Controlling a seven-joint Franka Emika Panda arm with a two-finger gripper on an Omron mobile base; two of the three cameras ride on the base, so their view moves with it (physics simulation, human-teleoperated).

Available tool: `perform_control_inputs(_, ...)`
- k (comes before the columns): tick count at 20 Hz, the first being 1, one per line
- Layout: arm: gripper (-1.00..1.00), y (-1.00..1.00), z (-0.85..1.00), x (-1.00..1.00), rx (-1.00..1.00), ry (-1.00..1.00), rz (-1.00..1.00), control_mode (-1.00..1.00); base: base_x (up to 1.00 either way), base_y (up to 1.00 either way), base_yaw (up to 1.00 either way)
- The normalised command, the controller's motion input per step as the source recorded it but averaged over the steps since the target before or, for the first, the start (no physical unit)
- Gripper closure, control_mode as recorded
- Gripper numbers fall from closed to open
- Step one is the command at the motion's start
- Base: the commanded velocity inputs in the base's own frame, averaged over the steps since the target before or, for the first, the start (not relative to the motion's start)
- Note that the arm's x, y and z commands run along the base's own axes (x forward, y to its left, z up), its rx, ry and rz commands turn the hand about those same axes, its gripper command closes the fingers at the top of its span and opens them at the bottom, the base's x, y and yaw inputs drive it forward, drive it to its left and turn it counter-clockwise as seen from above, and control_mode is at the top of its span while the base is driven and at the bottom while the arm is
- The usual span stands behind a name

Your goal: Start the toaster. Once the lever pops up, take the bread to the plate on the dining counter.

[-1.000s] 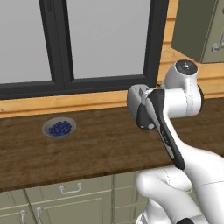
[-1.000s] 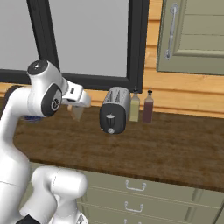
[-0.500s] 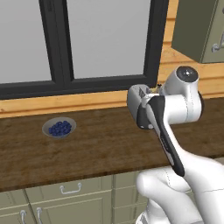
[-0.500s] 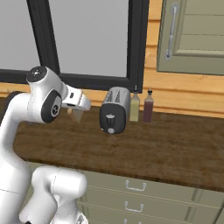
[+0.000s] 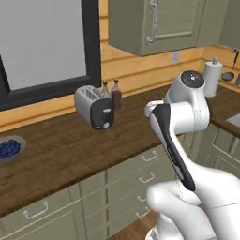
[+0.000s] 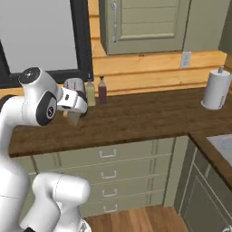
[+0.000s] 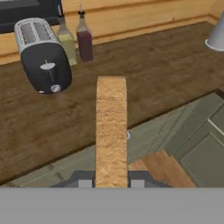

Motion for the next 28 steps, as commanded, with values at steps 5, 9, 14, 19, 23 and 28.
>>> perform_control_inputs(5, 1.0, 0.0, 0.0, 0.0, 0.0, 0.0, 0.0, 1.0, -0.27, 0.03, -0.89)
perform_control_inputs(9, 1.0, 0.0, 0.0, 0.0, 0.0, 0.0, 0.0, 1.0, -0.24, 0.0, -0.93)
perform_control_inputs(14, 1.0, 0.0, 0.0, 0.0, 0.0, 0.0, 0.0, 1.0, -0.16, 0.0, -0.97)
perform_control_inputs(19, 1.0, 0.0, 0.0, 0.0, 0.0, 0.0, 0.0, 1.0, -0.1, -0.08, -0.93)
perform_control_inputs(23, 1.0, 0.0, 0.0, 0.0, 0.0, 0.0, 0.0, 1.0, -0.07, -0.28, -0.87)
perform_control_inputs(28, 1.0, 0.0, 0.0, 0.0, 0.0, 0.0, 0.0, 1.0, -0.04, -0.67, -0.79)
